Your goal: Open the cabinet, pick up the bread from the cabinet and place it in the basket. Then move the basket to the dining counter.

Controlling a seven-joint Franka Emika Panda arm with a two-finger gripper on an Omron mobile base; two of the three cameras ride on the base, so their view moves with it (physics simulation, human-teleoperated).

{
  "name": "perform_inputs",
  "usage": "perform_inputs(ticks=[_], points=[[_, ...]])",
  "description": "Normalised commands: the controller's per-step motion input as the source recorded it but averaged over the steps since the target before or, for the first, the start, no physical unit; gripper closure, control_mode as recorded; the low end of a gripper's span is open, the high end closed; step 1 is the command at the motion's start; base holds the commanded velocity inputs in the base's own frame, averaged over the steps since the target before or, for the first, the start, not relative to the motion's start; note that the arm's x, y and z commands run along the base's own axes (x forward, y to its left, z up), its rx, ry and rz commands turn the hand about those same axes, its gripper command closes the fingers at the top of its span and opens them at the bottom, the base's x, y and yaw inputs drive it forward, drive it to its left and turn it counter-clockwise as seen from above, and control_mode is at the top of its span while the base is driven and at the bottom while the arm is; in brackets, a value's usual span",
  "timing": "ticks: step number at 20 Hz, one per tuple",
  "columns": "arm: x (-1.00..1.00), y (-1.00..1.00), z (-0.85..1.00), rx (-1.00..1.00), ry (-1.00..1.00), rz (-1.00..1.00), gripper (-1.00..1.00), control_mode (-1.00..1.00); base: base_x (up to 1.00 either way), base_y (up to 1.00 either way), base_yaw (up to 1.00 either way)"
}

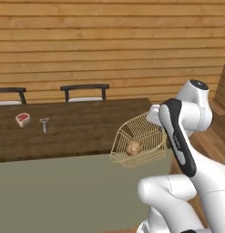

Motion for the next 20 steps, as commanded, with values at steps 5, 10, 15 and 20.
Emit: perform_inputs(ticks=[5, 10, 15, 20], points=[[0.00, 0.00, 0.00, 0.00, 0.00, 0.00, 1.00, 1.00, 0.37, 0.27, 0.00], [0.00, 0.00, 0.00, 0.00, 0.00, 0.00, 1.00, 1.00, 0.39, 0.31, 0.00], [0.00, 0.00, 0.00, 0.00, 0.00, 0.00, 1.00, 1.00, 0.41, 0.34, 0.00], [0.00, 0.00, 0.00, 0.00, 0.00, 0.00, 1.00, 1.00, 0.38, 0.29, 0.00]])
